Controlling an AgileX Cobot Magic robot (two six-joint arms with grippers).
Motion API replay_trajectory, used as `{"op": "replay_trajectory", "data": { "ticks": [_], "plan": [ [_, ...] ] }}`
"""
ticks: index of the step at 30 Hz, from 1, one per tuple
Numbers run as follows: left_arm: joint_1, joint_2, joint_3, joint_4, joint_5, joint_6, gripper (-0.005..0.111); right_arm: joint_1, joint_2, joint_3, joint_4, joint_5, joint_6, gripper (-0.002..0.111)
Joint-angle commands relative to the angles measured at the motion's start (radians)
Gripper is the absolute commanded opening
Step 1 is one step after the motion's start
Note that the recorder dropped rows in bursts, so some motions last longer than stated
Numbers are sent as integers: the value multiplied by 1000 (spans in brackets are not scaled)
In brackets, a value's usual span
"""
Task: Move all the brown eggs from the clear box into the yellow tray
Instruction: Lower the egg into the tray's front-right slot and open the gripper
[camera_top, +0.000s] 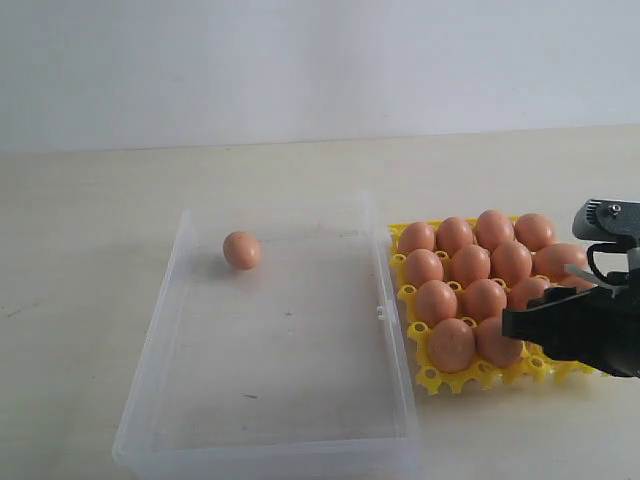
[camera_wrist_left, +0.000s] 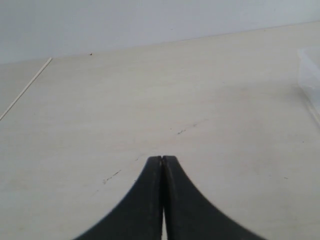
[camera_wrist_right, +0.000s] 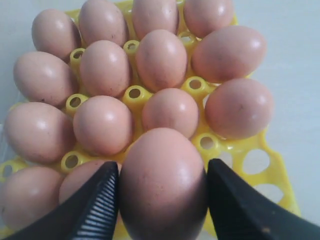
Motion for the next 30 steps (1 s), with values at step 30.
{"op": "replay_trajectory", "data": {
  "ticks": [30],
  "plan": [
    [-5, 1, -4, 0, -9, -4, 0, -87, 170, -103, -171, 51, 87, 0]
  ]
}}
